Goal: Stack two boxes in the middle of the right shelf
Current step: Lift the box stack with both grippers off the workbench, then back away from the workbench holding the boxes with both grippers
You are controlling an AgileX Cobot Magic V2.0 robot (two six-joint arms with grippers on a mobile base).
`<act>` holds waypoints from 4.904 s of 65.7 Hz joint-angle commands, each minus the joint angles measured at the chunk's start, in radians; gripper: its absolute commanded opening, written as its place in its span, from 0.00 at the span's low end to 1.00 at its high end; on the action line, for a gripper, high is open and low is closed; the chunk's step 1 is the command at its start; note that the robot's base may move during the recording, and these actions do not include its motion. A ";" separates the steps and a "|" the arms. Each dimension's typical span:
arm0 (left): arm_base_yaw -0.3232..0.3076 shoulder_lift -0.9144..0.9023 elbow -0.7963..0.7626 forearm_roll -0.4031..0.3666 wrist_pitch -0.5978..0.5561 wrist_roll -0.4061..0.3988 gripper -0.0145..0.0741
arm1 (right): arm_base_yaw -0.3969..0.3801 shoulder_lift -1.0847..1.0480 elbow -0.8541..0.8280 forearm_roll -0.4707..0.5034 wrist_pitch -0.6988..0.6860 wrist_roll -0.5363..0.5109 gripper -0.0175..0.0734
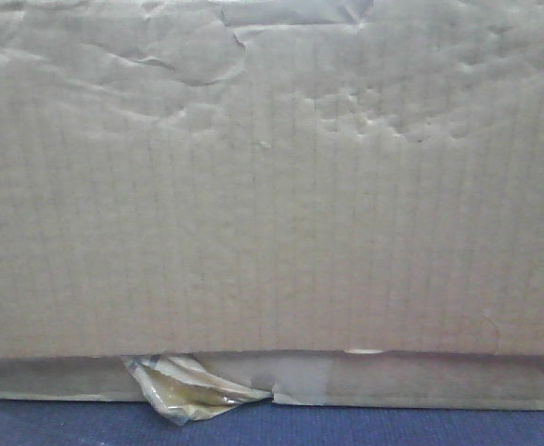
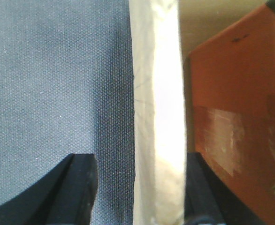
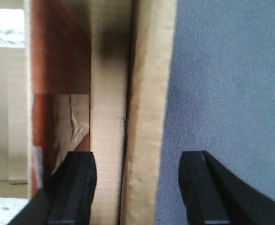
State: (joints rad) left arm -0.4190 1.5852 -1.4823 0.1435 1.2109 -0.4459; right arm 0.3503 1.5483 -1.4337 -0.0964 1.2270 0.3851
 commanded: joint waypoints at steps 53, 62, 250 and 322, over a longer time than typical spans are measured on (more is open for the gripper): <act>0.001 -0.004 -0.004 -0.015 0.001 -0.046 0.04 | 0.000 -0.002 -0.014 -0.024 -0.006 0.010 0.02; -0.012 -0.012 -0.055 0.054 -0.002 -0.108 0.04 | 0.002 -0.028 -0.060 -0.097 -0.006 0.017 0.02; -0.014 -0.020 -0.477 0.420 -0.183 -0.081 0.04 | -0.004 -0.076 -0.322 -0.386 -0.457 0.181 0.02; -0.014 0.025 -0.477 0.420 -0.190 -0.081 0.04 | -0.004 -0.076 -0.322 -0.386 -0.465 0.181 0.02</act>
State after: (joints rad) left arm -0.4380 1.6072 -1.9492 0.5087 1.0245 -0.5336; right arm 0.3544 1.4897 -1.7358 -0.4373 0.8235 0.5604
